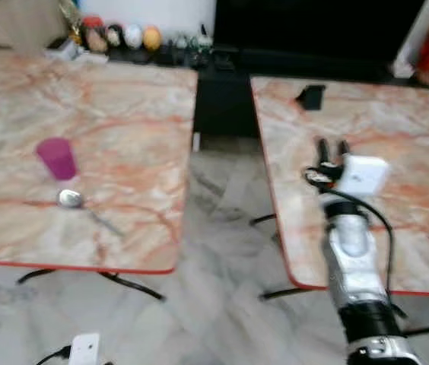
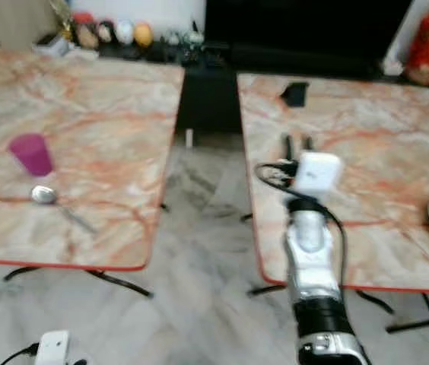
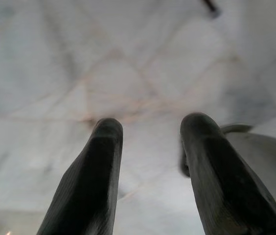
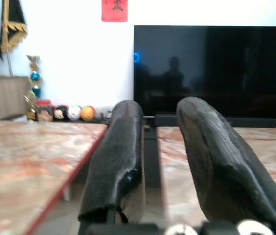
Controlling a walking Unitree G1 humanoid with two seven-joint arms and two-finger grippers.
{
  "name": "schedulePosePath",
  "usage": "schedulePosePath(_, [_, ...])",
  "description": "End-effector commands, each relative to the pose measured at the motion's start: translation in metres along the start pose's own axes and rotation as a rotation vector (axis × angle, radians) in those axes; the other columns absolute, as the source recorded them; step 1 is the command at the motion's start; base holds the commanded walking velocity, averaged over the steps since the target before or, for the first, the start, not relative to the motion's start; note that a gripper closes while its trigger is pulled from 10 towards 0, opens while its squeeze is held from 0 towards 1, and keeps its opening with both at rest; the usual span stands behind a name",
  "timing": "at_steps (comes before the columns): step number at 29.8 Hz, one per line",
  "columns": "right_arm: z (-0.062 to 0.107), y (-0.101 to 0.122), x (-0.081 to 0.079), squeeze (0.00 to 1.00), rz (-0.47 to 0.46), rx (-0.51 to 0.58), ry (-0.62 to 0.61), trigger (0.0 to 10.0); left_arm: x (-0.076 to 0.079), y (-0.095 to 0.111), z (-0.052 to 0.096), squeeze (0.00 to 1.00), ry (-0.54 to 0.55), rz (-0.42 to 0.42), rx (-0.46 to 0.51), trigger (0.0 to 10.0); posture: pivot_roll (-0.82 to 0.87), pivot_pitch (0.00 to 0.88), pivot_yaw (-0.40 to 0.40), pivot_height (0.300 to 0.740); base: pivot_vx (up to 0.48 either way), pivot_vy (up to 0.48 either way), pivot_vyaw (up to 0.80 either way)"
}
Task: Setting the table
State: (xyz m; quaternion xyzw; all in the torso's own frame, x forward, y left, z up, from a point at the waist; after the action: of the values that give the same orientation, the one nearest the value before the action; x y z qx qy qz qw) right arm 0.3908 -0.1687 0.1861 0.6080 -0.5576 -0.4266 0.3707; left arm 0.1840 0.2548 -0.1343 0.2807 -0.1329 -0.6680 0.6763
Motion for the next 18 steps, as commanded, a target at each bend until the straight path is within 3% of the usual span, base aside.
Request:
schedulePosePath(1, [0.0044,-0.0030,0.0184,0.00,0.019,-0.014,-0.046,10.0,0.0100,-0.0024,0.0000,0.00,-0.023,0.003,-0.010,10.0,-0.03,0.000,-0.048,0.740,0.000,0.319,0.00])
schedulePosePath(8, [0.0068,-0.0035,0.0221,0.00,0.024,-0.017,-0.049,10.0,0.0081,-0.0037,0.0001,0.00,-0.027,-0.014,-0.017,10.0,-0.05,0.000,-0.029,0.740,0.000,0.316,0.00])
schedulePosePath(18, [0.0062,-0.0072,0.0137,0.00,0.008,-0.021,-0.036,10.0,0.0058,-0.0039,0.0005,0.00,-0.025,-0.027,-0.013,10.0,-0.03,0.000,-0.025,0.740,0.000,0.313,0.00])
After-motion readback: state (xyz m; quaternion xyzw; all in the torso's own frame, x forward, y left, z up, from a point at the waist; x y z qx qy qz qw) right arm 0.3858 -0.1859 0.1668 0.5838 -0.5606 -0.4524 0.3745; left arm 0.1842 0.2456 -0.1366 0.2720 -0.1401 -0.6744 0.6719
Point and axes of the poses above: a point about 5 cm out from each wrist's last joint towards the gripper, its own z axis pointing back from the gripper into the wrist, its own y axis along the axis of the wrist's last joint, x = y × z, the point moved 6 cm from there along -z, pointing out of the wrist towards the gripper, and after that the axes turned 7 degrees about -z, right-handed, at the moved point
